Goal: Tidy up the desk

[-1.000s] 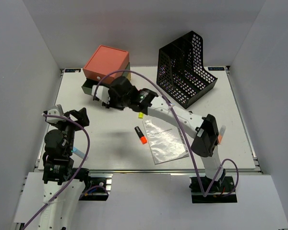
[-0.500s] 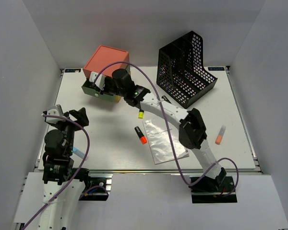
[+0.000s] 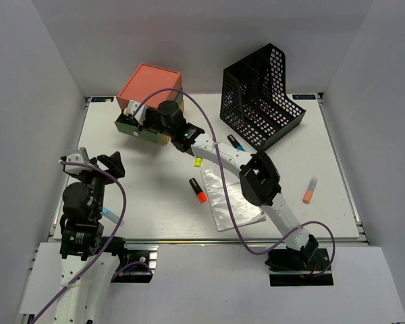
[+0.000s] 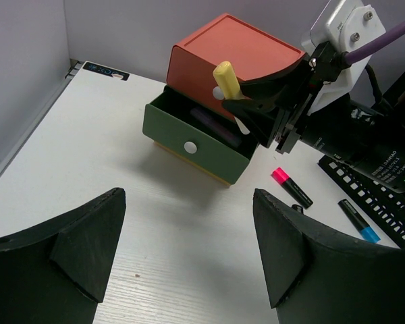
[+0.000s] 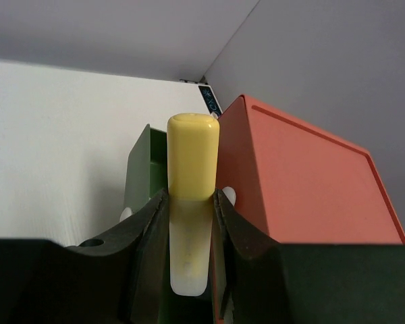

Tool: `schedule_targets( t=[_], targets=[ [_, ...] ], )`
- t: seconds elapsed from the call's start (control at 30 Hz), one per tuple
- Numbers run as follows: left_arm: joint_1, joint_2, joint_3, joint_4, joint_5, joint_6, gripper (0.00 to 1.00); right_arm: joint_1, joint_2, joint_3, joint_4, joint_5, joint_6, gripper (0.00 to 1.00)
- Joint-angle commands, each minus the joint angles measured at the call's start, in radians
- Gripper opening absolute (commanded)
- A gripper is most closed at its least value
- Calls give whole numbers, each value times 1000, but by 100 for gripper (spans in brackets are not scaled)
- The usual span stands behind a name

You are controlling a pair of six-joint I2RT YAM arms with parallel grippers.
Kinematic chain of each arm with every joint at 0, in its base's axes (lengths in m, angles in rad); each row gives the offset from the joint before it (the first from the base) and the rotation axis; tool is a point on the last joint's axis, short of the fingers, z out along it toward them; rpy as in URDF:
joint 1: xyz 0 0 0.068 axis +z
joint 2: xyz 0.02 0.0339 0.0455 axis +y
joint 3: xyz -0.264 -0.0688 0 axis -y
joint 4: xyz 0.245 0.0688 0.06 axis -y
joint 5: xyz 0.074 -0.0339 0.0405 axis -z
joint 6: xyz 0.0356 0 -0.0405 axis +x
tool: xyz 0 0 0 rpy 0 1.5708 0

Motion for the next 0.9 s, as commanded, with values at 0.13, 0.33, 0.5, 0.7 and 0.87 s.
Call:
schedule_targets(
  t=[0.13, 0.33, 0.5, 0.7, 0.87],
  targets=[
    [5, -1, -1, -6, 13, 9, 85, -15, 38, 34, 124, 7, 16, 0],
    [5, -2, 0, -6, 10, 9, 85, -23, 67, 47, 139, 16, 17, 0],
    [5, 1, -1, -6, 10, 9, 85, -32, 71, 34, 140, 22, 22, 8],
    [5, 1, -3, -6, 11, 9, 85, -32, 33, -6, 142, 10, 28, 42],
    [5, 4, -3, -6, 10, 9, 85, -32, 10, -15, 118, -12, 45, 55]
  ],
)
